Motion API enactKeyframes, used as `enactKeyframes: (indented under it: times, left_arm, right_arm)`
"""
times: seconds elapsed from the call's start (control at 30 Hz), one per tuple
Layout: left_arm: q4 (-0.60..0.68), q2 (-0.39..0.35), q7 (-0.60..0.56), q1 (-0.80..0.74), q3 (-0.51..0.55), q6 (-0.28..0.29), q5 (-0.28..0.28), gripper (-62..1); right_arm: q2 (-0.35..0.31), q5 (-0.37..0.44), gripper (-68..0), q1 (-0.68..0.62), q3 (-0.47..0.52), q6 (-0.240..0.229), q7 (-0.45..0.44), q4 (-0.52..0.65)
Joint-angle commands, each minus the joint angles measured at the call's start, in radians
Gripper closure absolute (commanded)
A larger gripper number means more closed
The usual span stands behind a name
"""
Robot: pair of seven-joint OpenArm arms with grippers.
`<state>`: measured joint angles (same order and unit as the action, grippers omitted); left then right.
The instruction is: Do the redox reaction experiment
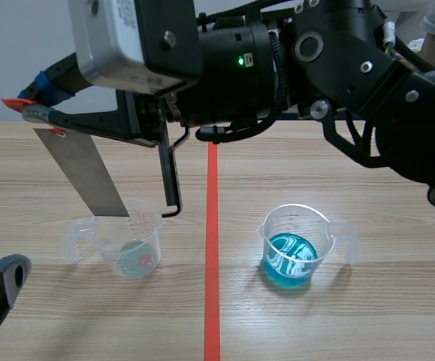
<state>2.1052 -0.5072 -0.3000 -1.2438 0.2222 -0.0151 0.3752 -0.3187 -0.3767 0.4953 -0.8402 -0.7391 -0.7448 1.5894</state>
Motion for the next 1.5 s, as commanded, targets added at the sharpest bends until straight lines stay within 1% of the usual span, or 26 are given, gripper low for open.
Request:
enactKeyframes:
  times: [0.0,0.43,0.7,1.03,1.1,1.23,1.3,1.37,1.43,1.47]
  left_arm:
    - [0.015,-0.003,-0.014,0.000,-0.006,0.002,0.002,-62.3]
    - [0.015,-0.003,-0.014,0.000,-0.006,0.002,0.002,-62.3]
    - [0.015,-0.003,-0.014,0.000,-0.006,0.002,0.002,-62.3]
    - [0.015,-0.003,-0.014,0.000,-0.006,0.002,0.002,-62.3]
    - [0.015,-0.003,-0.014,0.000,-0.006,0.002,0.002,-62.3]
    - [0.015,-0.003,-0.014,0.000,-0.006,0.002,0.002,-62.3]
    - [0.015,-0.003,-0.014,0.000,-0.006,0.002,0.002,-62.3]
    - [0.015,-0.003,-0.014,0.000,-0.006,0.002,0.002,-62.3]
    - [0.015,-0.003,-0.014,0.000,-0.006,0.002,0.002,-62.3]
    - [0.015,-0.003,-0.014,0.000,-0.006,0.002,0.002,-62.3]
  right_arm:
    - [0.000,0.015,-0.8,0.020,0.008,-0.006,-0.008,0.005]
    - [0.001,0.017,-0.8,0.019,0.007,-0.006,0.006,-0.010]
    - [0.017,0.026,-0.8,0.020,-0.021,-0.006,0.006,-0.117]
    - [0.073,0.001,-0.8,0.020,-0.037,-0.006,0.007,-0.260]
    - [0.085,-0.013,-0.8,0.020,-0.037,0.011,0.006,-0.287]
    - [0.115,-0.051,-0.8,0.020,-0.037,0.017,0.006,-0.337]
    - [0.129,-0.051,-0.8,0.020,-0.038,0.022,0.006,-0.361]
    - [0.142,-0.052,-0.8,0.020,-0.040,0.049,0.006,-0.384]
    - [0.154,-0.069,-0.8,0.020,-0.040,0.089,0.002,-0.406]
    - [0.160,-0.080,-0.8,0.020,-0.040,0.101,0.000,-0.416]
